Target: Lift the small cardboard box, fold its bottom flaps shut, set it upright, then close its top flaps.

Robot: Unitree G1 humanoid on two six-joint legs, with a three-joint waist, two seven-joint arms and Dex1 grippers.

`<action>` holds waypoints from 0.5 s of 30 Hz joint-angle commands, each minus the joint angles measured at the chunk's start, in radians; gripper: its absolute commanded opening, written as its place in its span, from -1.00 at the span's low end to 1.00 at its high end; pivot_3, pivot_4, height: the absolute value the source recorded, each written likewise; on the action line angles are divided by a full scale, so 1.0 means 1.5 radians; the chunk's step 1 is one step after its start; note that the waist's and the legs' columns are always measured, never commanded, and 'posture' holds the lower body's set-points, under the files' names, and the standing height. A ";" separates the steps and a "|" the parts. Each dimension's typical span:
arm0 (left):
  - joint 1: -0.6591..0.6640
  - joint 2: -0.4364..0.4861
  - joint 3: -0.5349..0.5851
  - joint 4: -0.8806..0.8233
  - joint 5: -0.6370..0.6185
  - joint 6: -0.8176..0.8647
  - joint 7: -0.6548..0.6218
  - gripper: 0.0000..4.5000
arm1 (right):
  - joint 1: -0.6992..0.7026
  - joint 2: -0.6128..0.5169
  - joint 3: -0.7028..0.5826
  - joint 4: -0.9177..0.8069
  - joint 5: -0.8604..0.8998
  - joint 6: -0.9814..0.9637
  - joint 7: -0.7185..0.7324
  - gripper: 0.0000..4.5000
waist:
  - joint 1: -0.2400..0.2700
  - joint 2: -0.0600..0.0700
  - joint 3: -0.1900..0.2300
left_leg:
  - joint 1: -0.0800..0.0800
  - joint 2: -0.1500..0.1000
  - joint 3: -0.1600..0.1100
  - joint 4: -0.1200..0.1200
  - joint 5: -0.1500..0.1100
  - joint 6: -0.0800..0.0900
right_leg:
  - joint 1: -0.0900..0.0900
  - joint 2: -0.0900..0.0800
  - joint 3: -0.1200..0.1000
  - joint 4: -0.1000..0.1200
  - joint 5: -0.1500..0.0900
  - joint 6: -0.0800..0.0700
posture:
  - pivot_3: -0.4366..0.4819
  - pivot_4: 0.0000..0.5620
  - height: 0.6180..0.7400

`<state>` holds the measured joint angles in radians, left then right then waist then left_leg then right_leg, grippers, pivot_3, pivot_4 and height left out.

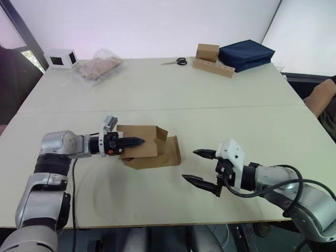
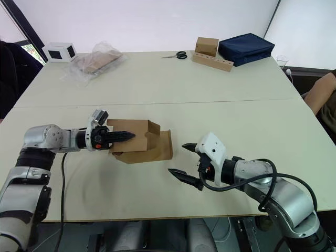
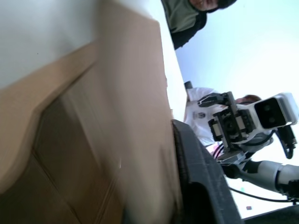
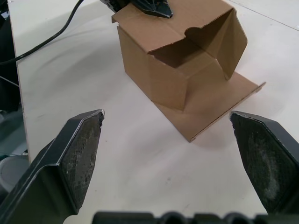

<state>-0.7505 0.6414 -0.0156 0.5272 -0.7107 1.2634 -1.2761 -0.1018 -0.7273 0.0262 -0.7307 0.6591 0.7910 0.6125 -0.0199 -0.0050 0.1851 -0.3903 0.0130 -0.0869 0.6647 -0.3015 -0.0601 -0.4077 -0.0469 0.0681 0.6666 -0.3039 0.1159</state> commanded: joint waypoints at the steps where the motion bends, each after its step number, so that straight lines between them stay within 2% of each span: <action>1: 0.005 0.008 0.010 -0.036 -0.005 -0.003 -0.004 -0.97 | -0.007 0.012 -0.016 -0.001 0.007 -0.013 0.000 1.00 | 0.000 0.000 0.000 | 0.000 0.000 0.000 0.000 0.000 0.000 | 0.000 0.000 0.000 0.000 0.000 0.000 | -0.05 -0.47 1.00; 5: 0.009 0.009 0.034 -0.064 0.000 -0.052 0.007 -0.97 | -0.029 0.050 -0.057 0.024 0.048 -0.008 -0.022 1.00 | 0.000 0.000 0.000 | 0.000 0.000 0.000 0.000 0.000 0.000 | 0.000 0.000 0.000 0.000 0.000 0.000 | -0.05 -0.47 1.00; 8: -0.001 -0.005 0.085 -0.106 -0.004 -0.143 0.029 -0.97 | -0.073 0.102 -0.115 0.070 0.096 -0.008 -0.067 1.00 | 0.001 0.000 0.000 | 0.000 0.000 0.000 0.000 0.000 -0.001 | 0.000 0.000 0.000 0.000 0.000 0.000 | -0.05 -0.47 1.00; 11: -0.033 -0.010 0.114 -0.140 -0.011 -0.202 0.028 -0.97 | -0.146 0.166 -0.168 0.120 0.155 -0.012 -0.130 1.00 | 0.001 0.000 0.000 | 0.000 0.000 0.000 0.000 0.001 -0.002 | 0.000 -0.001 0.000 0.000 0.000 0.000 | -0.05 -0.47 1.00; 15: -0.089 -0.008 0.114 -0.166 -0.007 -0.254 0.009 -0.97 | -0.274 0.269 -0.223 0.192 0.273 -0.027 -0.233 1.00 | 0.000 0.000 0.000 | 0.000 0.000 0.000 0.000 0.001 -0.003 | 0.000 0.000 0.000 0.000 0.000 0.000 | -0.05 -0.47 1.00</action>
<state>-0.8377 0.6204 0.1326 0.3288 -0.7078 0.9264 -1.2403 -0.4545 -0.3499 -0.2664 -0.4514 0.9770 0.7844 0.3220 -0.0203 -0.0050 0.1851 -0.3907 0.0132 -0.0869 0.6646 -0.2991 -0.0645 -0.4086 -0.0475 0.0681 0.6673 -0.3037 0.1159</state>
